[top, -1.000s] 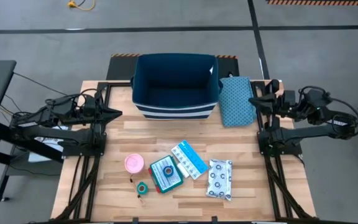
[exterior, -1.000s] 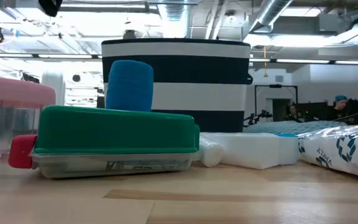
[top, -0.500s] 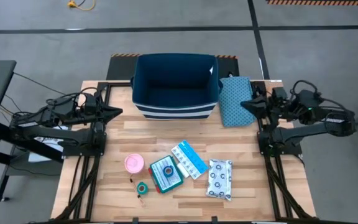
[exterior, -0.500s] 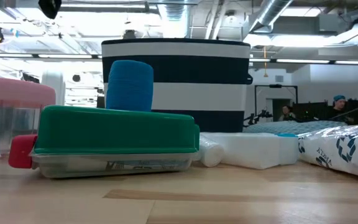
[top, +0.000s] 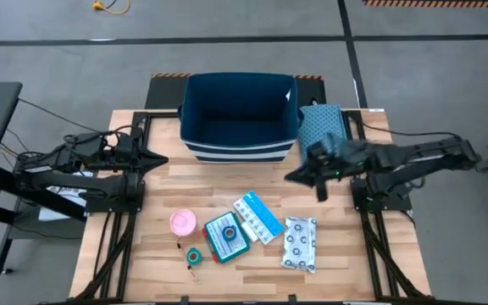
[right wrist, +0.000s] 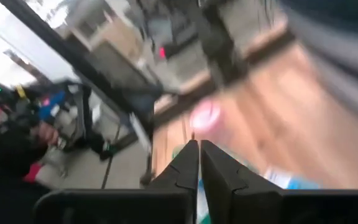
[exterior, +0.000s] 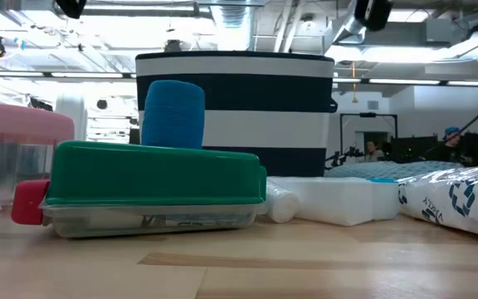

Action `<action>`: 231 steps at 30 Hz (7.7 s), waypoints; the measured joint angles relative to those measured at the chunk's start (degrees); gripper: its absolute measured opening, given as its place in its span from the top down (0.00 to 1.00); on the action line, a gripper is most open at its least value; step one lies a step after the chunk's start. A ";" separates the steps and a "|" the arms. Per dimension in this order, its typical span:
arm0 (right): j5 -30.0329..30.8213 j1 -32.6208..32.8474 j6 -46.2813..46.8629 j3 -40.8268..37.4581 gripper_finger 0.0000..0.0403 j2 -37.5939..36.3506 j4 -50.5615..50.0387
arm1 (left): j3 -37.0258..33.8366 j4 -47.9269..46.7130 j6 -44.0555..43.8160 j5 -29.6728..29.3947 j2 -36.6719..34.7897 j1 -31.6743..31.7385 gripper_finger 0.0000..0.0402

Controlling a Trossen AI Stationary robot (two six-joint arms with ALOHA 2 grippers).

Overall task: Pick & place medical supplies in basket/bin
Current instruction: Put the blue bandage into the bin

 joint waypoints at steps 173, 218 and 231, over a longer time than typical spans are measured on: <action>1.90 8.12 -25.19 19.14 0.47 56.60 17.85 | 22.32 -18.56 -5.73 1.33 20.48 -18.05 0.86; 7.24 -11.62 -28.14 19.17 0.67 27.46 29.70 | 22.32 -17.83 -4.76 -0.29 20.50 -18.03 0.86; -4.85 -27.43 -30.42 46.67 0.66 34.35 5.77 | 22.32 -16.72 -4.63 -0.38 20.48 -18.03 0.86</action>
